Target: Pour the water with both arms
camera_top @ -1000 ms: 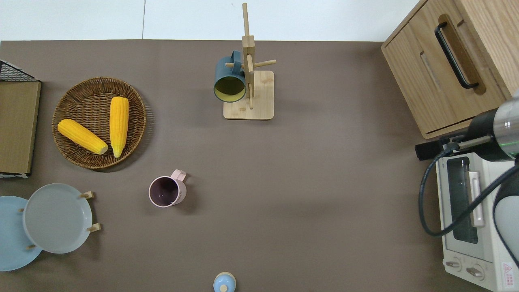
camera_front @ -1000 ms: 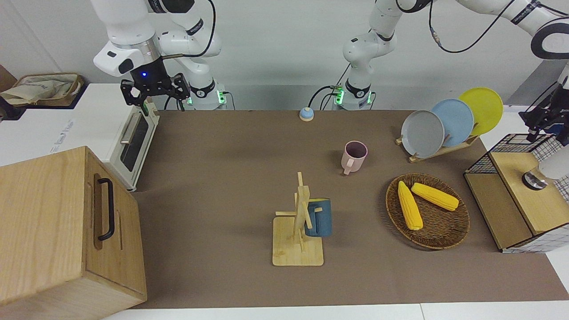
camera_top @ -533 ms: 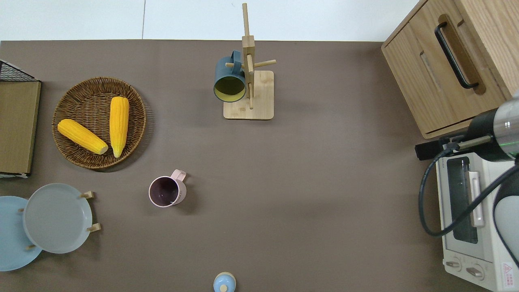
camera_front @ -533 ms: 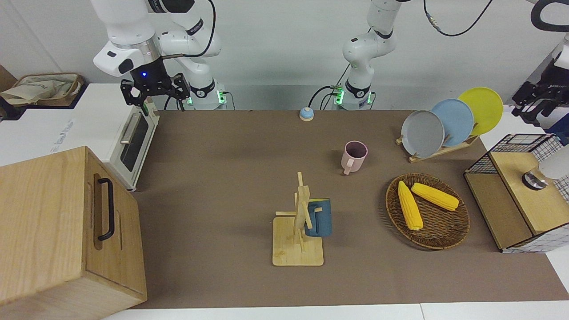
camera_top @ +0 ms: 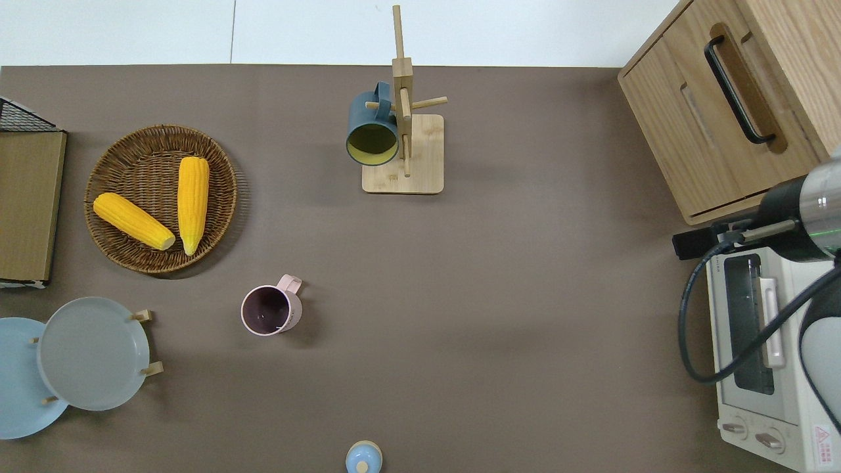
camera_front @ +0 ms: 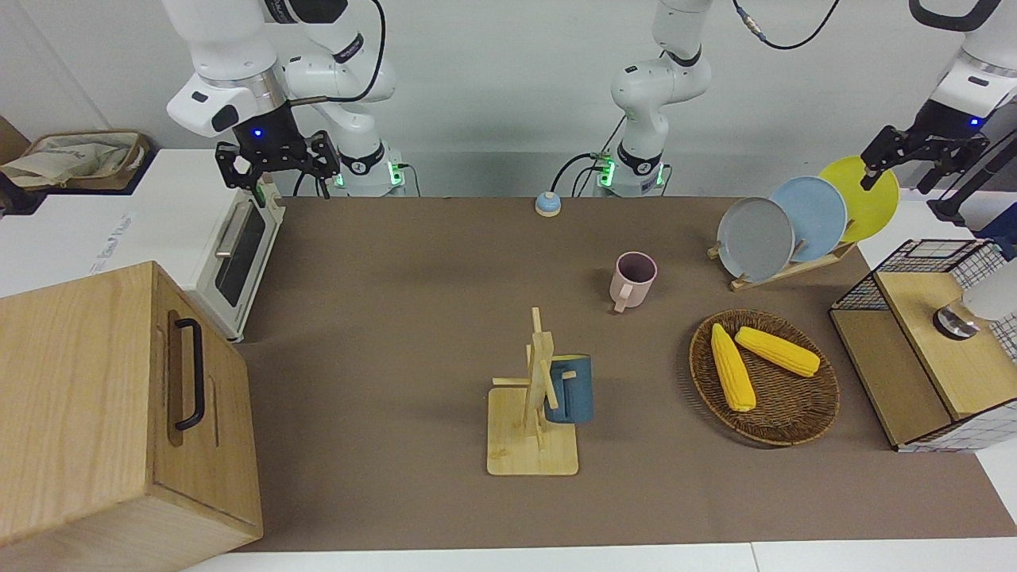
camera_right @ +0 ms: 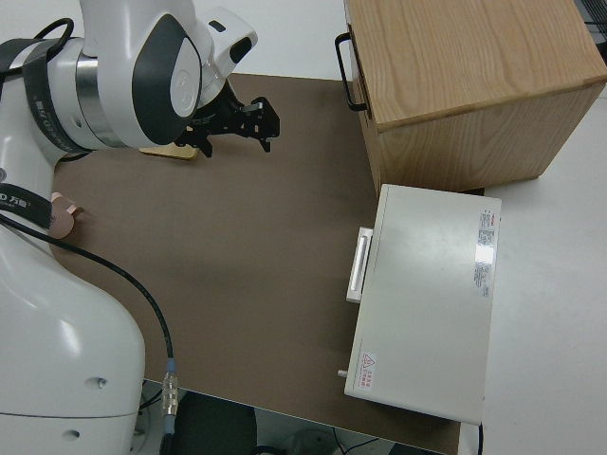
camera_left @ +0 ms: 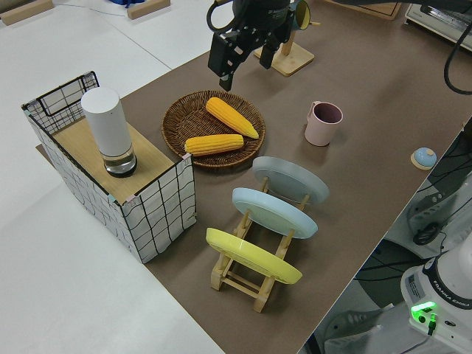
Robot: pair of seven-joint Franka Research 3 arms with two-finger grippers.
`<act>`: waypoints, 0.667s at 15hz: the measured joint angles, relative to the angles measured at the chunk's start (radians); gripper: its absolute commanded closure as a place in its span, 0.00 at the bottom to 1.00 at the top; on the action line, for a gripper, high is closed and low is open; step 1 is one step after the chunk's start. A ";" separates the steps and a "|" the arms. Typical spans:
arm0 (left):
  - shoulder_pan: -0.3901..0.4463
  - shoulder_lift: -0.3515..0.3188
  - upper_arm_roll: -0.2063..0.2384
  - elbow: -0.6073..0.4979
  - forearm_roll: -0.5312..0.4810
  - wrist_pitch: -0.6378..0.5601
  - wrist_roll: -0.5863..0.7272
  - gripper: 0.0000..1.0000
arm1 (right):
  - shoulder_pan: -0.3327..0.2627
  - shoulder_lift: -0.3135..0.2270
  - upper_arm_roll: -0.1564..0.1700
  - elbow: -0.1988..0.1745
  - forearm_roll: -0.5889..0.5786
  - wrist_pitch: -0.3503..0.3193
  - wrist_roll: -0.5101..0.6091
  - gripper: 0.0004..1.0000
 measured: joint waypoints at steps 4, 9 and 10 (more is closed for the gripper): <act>-0.113 -0.013 -0.041 0.000 0.009 -0.046 -0.103 0.00 | 0.000 0.000 0.000 0.000 0.000 0.000 0.000 0.01; -0.237 -0.014 -0.095 -0.001 0.025 -0.095 -0.294 0.00 | 0.000 0.000 0.000 0.000 0.000 0.000 0.000 0.01; -0.244 -0.014 -0.114 0.000 0.034 -0.106 -0.311 0.00 | 0.000 0.000 0.000 0.000 0.000 0.000 0.000 0.01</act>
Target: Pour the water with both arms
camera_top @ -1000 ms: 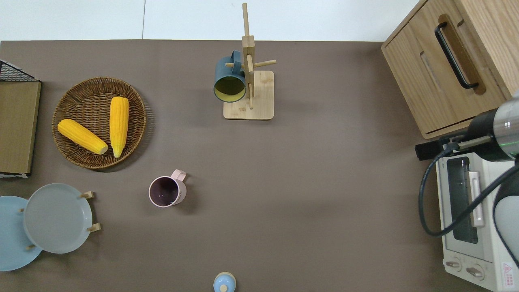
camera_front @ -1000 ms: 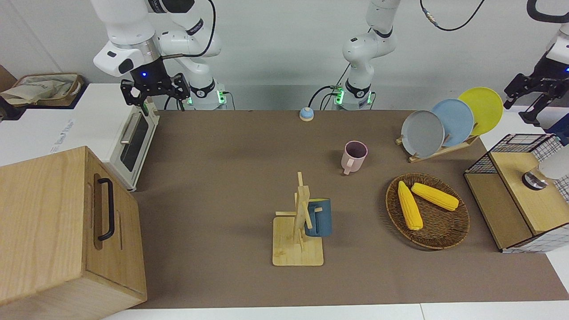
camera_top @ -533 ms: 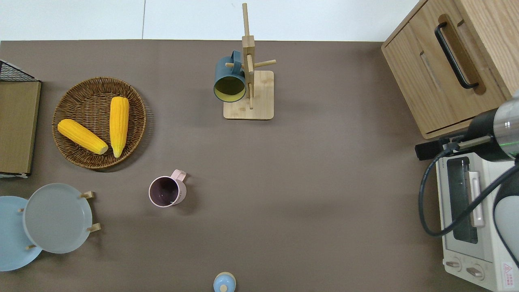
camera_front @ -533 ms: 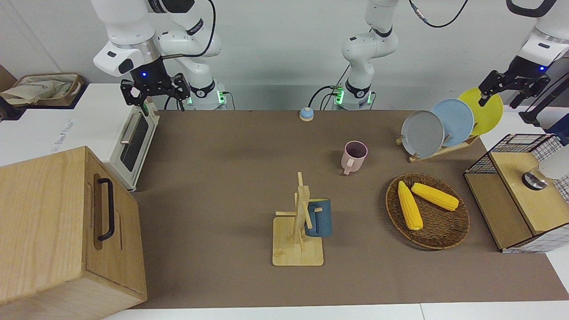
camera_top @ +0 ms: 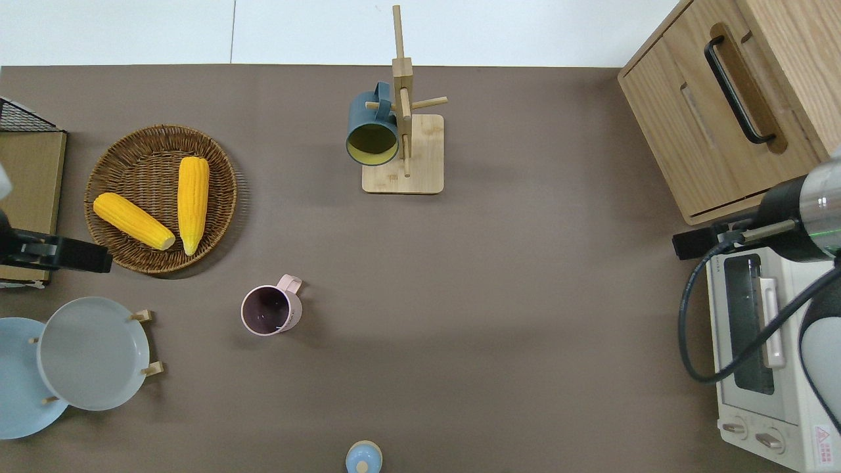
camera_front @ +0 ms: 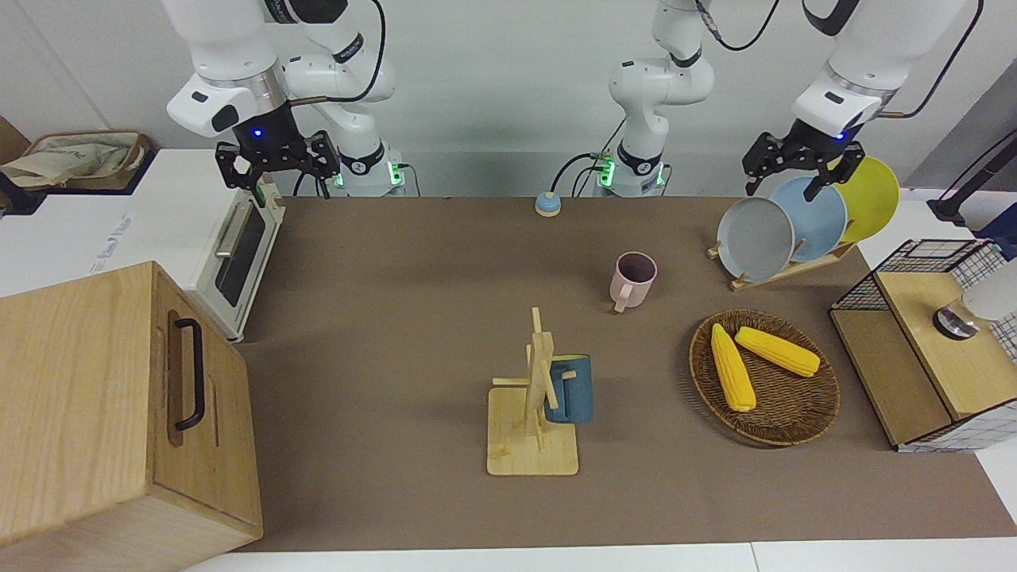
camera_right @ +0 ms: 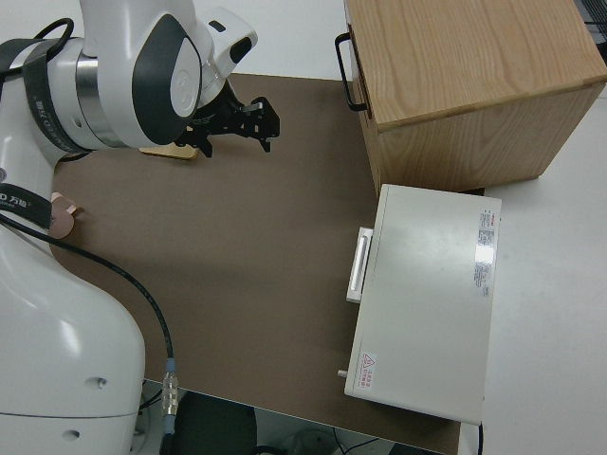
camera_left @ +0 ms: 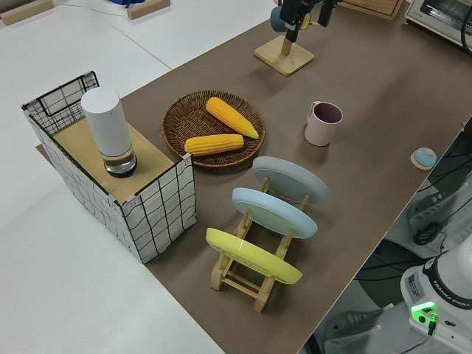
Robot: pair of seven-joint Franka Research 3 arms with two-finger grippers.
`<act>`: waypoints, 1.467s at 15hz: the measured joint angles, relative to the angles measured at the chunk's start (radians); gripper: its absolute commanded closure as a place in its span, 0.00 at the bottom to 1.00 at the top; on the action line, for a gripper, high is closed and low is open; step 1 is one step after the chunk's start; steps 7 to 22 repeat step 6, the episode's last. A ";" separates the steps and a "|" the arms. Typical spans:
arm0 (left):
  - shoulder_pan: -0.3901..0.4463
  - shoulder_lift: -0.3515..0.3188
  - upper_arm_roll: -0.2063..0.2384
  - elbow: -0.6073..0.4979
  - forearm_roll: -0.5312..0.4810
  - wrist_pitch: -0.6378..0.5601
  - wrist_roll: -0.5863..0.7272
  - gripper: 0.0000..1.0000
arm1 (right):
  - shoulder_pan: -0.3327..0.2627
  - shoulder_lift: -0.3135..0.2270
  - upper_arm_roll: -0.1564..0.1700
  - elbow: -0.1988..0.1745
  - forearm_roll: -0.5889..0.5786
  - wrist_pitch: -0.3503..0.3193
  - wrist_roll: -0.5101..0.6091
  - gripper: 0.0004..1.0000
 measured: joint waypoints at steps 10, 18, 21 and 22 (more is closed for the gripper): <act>-0.050 0.000 -0.049 -0.002 0.014 -0.018 -0.099 0.00 | 0.000 0.000 0.000 0.000 0.000 0.000 0.000 0.01; -0.050 0.000 -0.049 -0.002 0.014 -0.018 -0.099 0.00 | 0.000 0.000 0.000 0.000 0.000 0.000 0.000 0.01; -0.050 0.000 -0.049 -0.002 0.014 -0.018 -0.099 0.00 | 0.000 0.000 0.000 0.000 0.000 0.000 0.000 0.01; -0.050 0.000 -0.049 -0.002 0.014 -0.018 -0.099 0.00 | 0.000 0.000 0.000 0.000 0.000 0.000 0.000 0.01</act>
